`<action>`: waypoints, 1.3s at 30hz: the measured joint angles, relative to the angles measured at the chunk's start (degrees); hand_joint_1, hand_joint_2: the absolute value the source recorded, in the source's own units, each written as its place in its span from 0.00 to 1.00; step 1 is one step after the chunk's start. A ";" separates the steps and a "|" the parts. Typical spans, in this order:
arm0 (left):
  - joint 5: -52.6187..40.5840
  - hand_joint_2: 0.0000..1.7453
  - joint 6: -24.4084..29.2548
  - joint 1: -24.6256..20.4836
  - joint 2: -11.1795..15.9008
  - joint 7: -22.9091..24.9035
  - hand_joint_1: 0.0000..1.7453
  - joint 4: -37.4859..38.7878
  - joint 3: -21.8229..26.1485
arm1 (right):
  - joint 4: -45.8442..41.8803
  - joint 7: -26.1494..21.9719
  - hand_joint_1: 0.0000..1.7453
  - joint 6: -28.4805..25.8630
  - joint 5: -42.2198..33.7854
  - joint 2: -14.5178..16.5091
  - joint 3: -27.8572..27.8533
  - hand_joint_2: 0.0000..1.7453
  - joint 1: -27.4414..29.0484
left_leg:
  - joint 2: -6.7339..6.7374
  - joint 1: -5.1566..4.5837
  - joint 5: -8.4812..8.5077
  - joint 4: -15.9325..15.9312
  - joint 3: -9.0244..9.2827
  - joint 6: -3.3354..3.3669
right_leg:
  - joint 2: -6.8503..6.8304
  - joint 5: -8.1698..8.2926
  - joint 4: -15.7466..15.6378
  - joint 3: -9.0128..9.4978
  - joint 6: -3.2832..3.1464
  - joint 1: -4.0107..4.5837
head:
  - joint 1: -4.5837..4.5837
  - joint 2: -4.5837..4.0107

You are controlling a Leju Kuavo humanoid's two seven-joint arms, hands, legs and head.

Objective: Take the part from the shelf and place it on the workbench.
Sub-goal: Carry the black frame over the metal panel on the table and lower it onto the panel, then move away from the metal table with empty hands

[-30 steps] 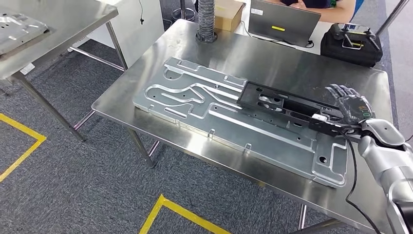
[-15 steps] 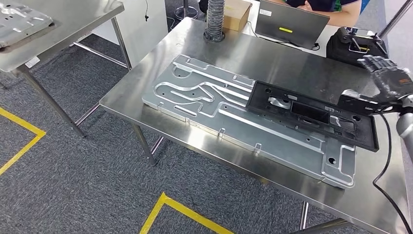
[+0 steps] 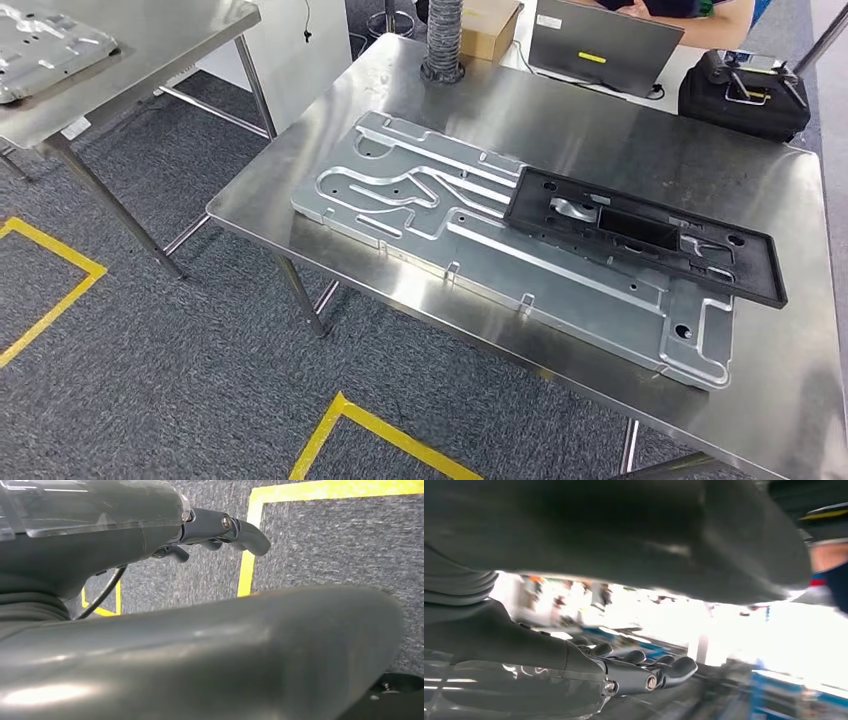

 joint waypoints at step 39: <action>-0.94 0.00 -0.51 -0.08 -0.09 0.88 0.00 0.04 1.10 | -18.75 -9.10 0.00 4.10 27.28 31.84 -91.45 0.00 43.72 | 0.98 -0.06 -4.40 13.62 -3.21 -0.96 | 1.18 -0.15 -0.95 0.89 -1.24 0.29 | 0.02 0.00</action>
